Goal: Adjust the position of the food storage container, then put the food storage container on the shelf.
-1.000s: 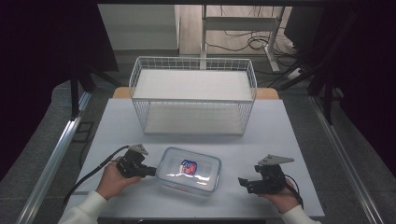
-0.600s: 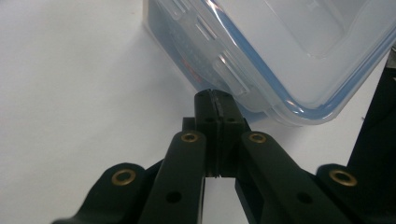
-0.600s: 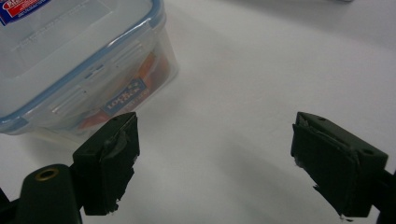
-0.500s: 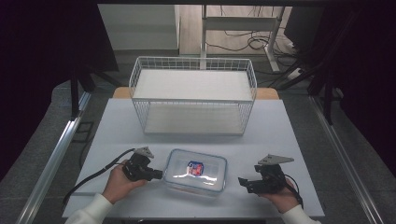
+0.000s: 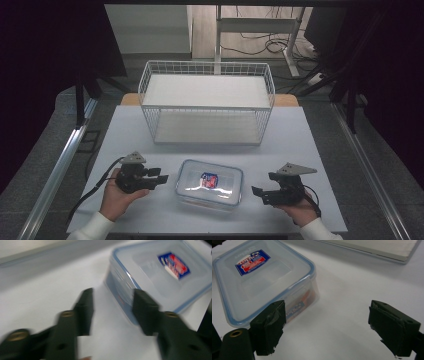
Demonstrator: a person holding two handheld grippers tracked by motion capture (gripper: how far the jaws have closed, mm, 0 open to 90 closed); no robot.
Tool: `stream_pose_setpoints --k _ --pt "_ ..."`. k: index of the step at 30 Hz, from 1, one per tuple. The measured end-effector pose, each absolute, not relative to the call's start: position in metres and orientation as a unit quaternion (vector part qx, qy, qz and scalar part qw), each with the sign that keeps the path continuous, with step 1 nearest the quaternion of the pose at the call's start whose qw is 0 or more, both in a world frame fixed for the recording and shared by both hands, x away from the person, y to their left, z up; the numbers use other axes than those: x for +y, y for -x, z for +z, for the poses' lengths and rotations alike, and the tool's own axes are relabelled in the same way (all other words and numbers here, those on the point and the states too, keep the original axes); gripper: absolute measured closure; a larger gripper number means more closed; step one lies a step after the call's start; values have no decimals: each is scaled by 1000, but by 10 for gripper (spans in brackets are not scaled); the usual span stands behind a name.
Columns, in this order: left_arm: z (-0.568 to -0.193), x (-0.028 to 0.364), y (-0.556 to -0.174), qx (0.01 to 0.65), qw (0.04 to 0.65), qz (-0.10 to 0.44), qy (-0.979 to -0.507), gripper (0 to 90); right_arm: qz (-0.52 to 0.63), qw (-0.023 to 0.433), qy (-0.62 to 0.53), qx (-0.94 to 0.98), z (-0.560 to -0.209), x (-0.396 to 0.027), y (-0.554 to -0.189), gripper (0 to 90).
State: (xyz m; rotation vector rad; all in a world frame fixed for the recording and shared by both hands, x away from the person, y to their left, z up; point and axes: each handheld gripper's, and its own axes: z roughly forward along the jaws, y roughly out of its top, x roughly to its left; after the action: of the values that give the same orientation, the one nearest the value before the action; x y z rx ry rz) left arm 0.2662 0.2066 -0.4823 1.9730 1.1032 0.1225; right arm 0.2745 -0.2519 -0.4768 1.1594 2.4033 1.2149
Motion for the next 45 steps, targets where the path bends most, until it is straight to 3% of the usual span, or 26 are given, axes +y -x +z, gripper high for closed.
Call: stream_pose_setpoints --k 3,5,16,25,38,45 --pt "-478 210 -263 447 439 32 -779 340 422 116 -383 813 -474 -247 -273 145" --pt "-476 211 -261 447 447 18 -775 294 428 123 -380 811 -472 -245 -272 145" --pt "-474 210 -257 455 449 2 -769 241 445 122 -389 797 -466 -247 -265 145" --pt "-474 207 -270 441 491 -50 -750 157 469 101 -422 769 -462 -250 -264 177" --pt "-488 200 -297 458 482 -93 -741 172 463 46 -439 769 -475 -230 -258 146" --pt "-509 184 -313 450 471 -160 -742 180 453 13 -445 773 -484 -221 -264 111"
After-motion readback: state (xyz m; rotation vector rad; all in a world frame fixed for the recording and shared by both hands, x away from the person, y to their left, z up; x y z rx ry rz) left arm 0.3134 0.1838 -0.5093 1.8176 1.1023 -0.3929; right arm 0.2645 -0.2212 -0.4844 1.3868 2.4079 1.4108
